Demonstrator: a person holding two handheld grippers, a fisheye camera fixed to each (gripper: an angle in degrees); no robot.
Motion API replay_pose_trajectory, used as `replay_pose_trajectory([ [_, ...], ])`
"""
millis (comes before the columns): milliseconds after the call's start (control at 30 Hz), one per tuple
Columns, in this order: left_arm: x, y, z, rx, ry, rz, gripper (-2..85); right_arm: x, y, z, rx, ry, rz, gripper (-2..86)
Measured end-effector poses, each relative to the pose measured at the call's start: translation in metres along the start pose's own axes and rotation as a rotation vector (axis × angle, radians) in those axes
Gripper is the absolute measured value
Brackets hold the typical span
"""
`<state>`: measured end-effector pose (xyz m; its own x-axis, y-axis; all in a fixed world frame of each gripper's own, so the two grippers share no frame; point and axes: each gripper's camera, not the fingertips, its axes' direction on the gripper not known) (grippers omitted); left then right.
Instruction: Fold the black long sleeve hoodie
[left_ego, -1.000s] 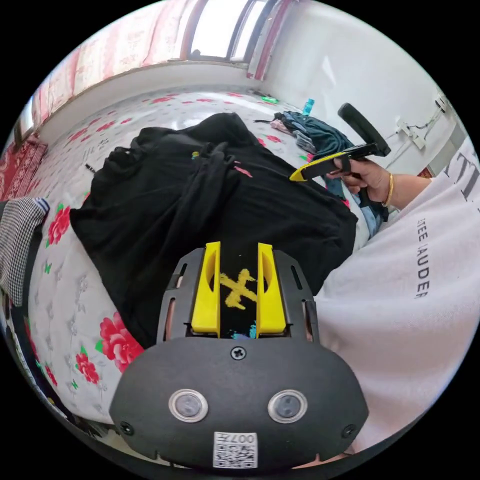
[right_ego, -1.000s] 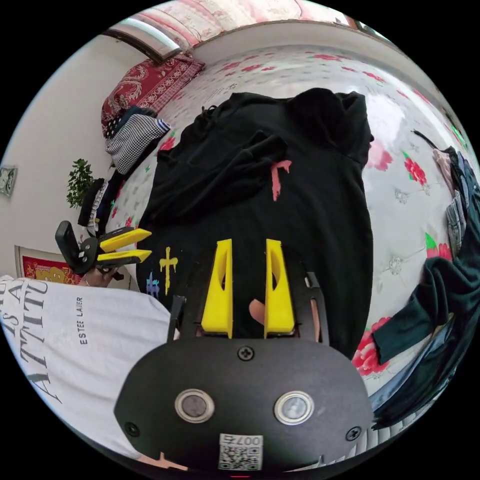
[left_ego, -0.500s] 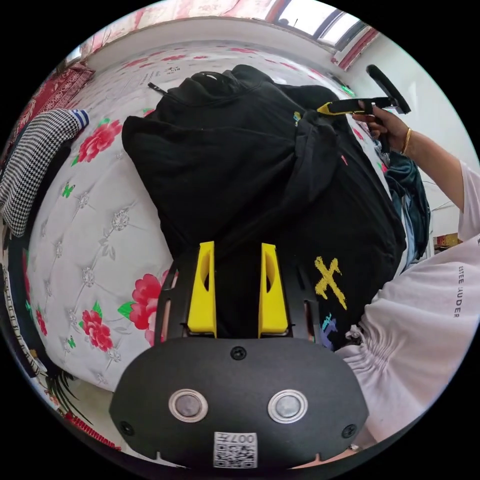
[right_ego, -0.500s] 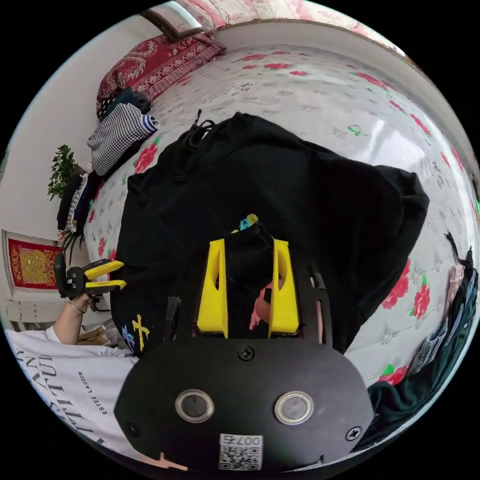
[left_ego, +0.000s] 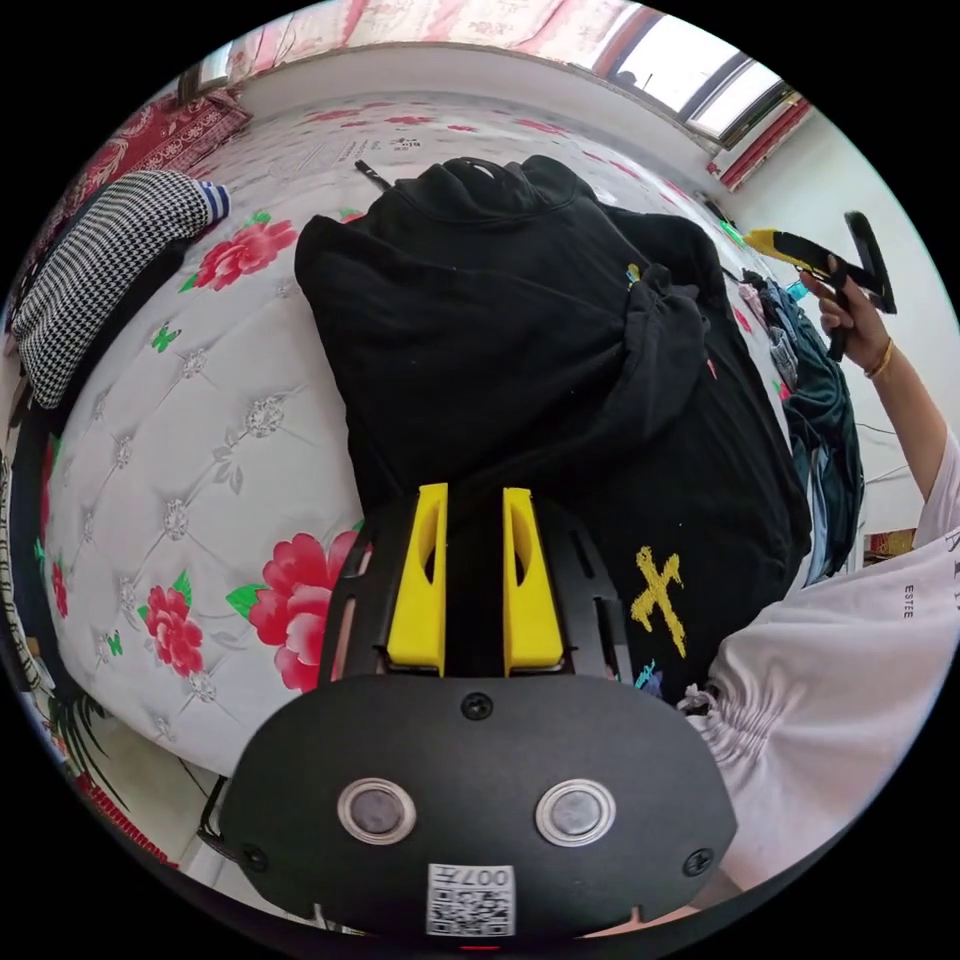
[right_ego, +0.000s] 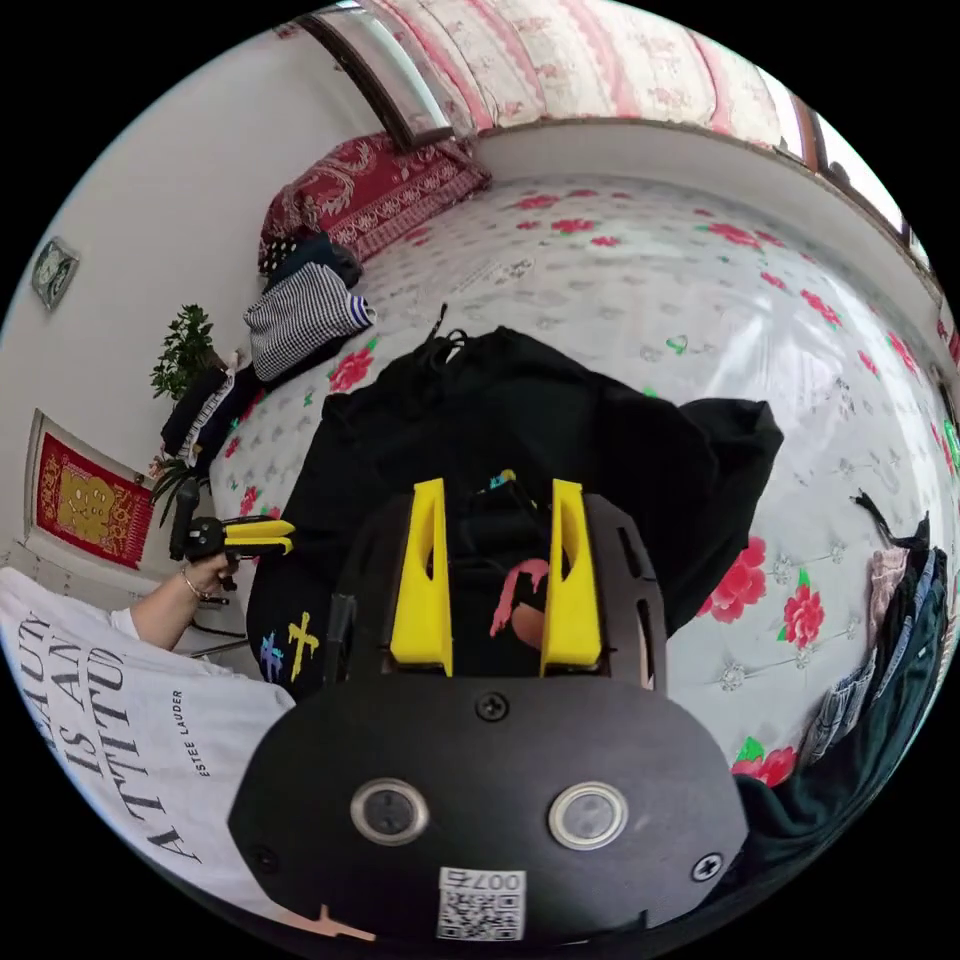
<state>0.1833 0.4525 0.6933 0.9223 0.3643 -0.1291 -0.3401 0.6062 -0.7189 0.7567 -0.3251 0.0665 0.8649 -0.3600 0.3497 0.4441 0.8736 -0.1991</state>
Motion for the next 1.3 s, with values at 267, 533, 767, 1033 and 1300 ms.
replay_pose_trajectory([
  [267, -0.019, 0.002, -0.007, -0.029, -0.026, -0.033, 8.4, 0.015, -0.038, 0.11, -0.276, -0.039, 0.046, 6.4],
  [533, -0.043, 0.003, -0.003, -0.04, -0.081, -0.068, 5.2, -0.015, -0.007, -0.052, 0.169, -0.172, -0.155, 0.4],
  [767, -0.067, 0.013, -0.007, 0.028, 0.072, -0.103, 4.0, -0.015, 0.128, -0.095, 0.136, 0.007, -0.133, 0.0],
  [1033, -0.077, 0.02, -0.028, 0.004, 0.036, -0.015, 5.3, 0.047, 0.213, -0.016, -0.058, -0.105, 0.22, 0.2],
  [1300, -0.083, 0.038, -0.058, 0.114, 0.064, -0.019, 5.0, 0.064, 0.215, -0.051, -0.022, -0.038, 0.232, 4.3],
])
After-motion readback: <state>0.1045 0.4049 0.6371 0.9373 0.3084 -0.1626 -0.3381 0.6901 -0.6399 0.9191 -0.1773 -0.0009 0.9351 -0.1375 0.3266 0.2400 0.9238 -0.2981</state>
